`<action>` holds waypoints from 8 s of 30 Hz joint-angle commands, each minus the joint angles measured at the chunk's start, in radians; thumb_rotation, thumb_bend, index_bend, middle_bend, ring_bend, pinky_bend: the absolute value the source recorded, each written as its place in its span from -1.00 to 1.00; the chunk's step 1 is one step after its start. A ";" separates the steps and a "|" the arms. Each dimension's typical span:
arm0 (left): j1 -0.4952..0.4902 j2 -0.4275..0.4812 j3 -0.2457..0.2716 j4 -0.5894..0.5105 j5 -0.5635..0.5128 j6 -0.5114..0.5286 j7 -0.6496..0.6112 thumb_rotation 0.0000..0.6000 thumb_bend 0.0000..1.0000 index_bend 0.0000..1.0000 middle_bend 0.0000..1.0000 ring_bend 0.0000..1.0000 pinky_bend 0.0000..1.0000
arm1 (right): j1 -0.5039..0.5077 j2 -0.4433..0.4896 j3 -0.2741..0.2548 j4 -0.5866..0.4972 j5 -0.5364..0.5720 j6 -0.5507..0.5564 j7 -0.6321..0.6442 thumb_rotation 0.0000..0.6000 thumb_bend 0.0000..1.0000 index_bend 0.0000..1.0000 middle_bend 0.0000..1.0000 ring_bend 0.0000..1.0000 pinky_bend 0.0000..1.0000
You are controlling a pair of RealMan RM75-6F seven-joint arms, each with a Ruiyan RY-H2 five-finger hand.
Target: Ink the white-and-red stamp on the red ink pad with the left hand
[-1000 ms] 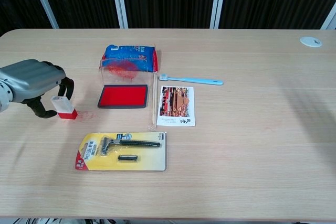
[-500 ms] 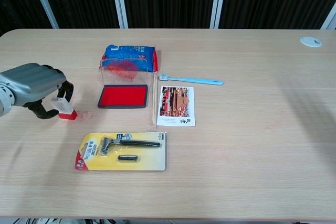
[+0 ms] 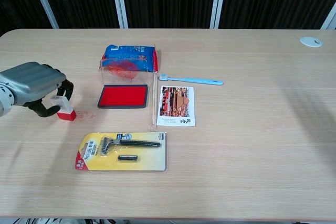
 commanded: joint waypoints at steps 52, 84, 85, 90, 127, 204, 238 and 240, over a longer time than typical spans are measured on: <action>-0.253 -0.307 -0.215 0.072 -0.350 0.170 0.501 1.00 0.05 0.39 0.41 0.02 0.12 | 0.010 0.020 0.004 -0.011 0.013 -0.030 0.070 1.00 -0.71 -1.00 -1.00 -1.00 -0.64; -0.293 -0.388 -0.182 0.262 -0.340 0.084 0.410 1.00 0.06 0.44 0.46 0.08 0.15 | 0.012 0.024 0.005 -0.022 0.026 -0.041 0.071 1.00 -0.69 -1.00 -1.00 -1.00 -0.64; -0.292 -0.390 -0.179 0.266 -0.340 0.082 0.410 1.00 0.06 0.44 0.46 0.08 0.15 | 0.012 0.024 0.005 -0.022 0.027 -0.041 0.072 1.00 -0.69 -1.00 -1.00 -1.00 -0.64; -0.290 -0.396 -0.170 0.285 -0.341 0.074 0.409 1.00 0.06 0.45 0.46 0.09 0.15 | 0.012 0.023 0.006 -0.022 0.025 -0.039 0.074 1.00 -0.69 -1.00 -1.00 -1.00 -0.64; -0.287 -0.360 -0.168 0.240 -0.346 0.086 0.420 1.00 0.06 0.46 0.47 0.09 0.16 | 0.011 0.022 0.007 -0.021 0.028 -0.039 0.075 1.00 -0.69 -1.00 -1.00 -1.00 -0.64; -0.124 -0.178 -0.028 -0.011 -0.341 0.220 0.415 1.00 -0.11 0.30 0.32 -0.04 0.08 | 0.009 0.022 0.004 -0.022 0.020 -0.032 0.069 1.00 -0.68 -1.00 -1.00 -1.00 -0.64; -0.128 -0.179 -0.034 -0.024 -0.371 0.225 0.469 1.00 -0.24 -0.22 -0.25 -0.41 -0.20 | 0.008 0.021 0.005 -0.030 0.020 -0.028 0.062 1.00 -0.66 -1.00 -1.00 -1.00 -0.64; -0.128 -0.177 -0.034 -0.027 -0.374 0.226 0.472 1.00 -0.28 -0.28 -0.32 -0.45 -0.25 | 0.008 0.021 0.006 -0.030 0.020 -0.027 0.062 1.00 -0.66 -1.00 -1.00 -1.00 -0.64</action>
